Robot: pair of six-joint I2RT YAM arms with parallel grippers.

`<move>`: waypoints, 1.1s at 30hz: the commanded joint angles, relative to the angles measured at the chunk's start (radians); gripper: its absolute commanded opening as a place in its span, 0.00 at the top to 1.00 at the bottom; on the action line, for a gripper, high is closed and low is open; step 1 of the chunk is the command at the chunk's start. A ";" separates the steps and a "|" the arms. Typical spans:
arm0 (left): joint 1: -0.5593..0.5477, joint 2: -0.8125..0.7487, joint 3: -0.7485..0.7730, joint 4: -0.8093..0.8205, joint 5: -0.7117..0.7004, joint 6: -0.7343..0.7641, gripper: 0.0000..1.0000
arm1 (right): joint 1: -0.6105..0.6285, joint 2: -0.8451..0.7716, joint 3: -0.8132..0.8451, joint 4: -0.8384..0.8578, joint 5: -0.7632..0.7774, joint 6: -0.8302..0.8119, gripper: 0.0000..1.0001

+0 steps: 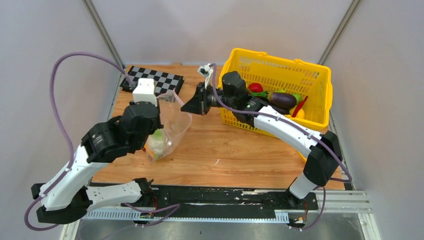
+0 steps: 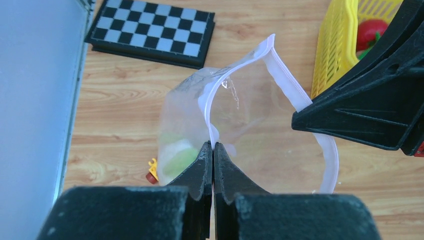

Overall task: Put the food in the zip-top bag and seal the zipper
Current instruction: Adjust the zipper food storage bag at the center of the board.

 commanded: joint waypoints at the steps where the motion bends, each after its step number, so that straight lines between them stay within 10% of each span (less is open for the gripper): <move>1: 0.011 0.050 -0.093 0.127 0.095 0.036 1.00 | -0.027 -0.104 -0.130 -0.113 0.198 -0.122 1.00; 16: 0.033 0.178 -0.197 0.263 0.267 -0.037 1.00 | -0.226 -0.081 -0.244 -0.272 -0.002 -0.206 0.93; 33: 0.046 0.103 -0.227 0.308 0.251 0.029 1.00 | -0.231 -0.349 -0.155 -0.384 0.211 -0.410 0.43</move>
